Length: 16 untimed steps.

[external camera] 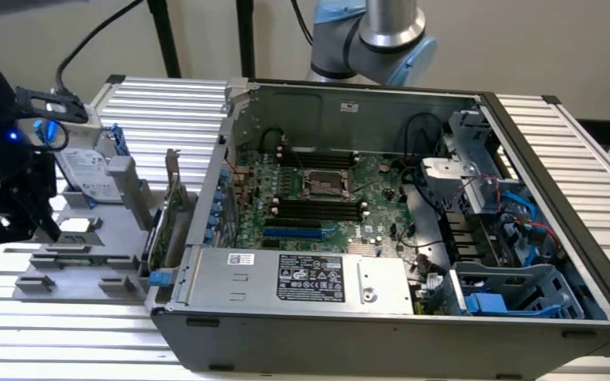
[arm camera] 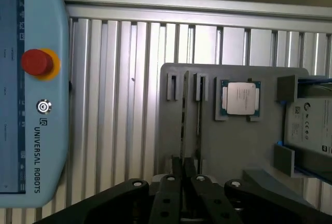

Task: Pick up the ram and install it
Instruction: 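Pick up the ram and move it above insertion slot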

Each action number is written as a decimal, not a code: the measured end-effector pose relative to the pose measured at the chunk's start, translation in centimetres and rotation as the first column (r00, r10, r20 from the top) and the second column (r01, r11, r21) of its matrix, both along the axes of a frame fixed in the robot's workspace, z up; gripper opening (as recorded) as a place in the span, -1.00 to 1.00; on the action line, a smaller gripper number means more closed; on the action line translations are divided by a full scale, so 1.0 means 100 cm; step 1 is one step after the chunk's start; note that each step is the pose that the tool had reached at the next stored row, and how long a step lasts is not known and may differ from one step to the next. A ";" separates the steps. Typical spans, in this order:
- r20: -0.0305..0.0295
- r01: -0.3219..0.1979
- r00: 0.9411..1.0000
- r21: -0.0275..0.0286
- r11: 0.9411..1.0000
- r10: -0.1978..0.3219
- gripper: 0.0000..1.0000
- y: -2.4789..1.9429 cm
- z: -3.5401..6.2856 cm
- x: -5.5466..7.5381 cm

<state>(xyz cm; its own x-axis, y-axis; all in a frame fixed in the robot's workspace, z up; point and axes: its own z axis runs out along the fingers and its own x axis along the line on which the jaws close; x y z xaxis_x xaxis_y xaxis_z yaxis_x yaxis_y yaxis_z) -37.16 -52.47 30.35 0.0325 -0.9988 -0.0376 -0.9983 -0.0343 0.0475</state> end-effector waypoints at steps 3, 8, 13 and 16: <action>0.000 0.000 1.000 0.000 1.000 0.000 -0.73 0.0007 0.0139 0.006; 0.000 -0.001 1.000 0.000 1.000 0.001 -0.73 0.0020 0.0364 0.020; 0.000 -0.001 1.000 0.000 1.000 0.001 -0.73 0.0033 0.0591 0.039; 0.000 -0.001 1.000 0.000 1.000 0.001 -0.73 0.0042 0.0711 0.051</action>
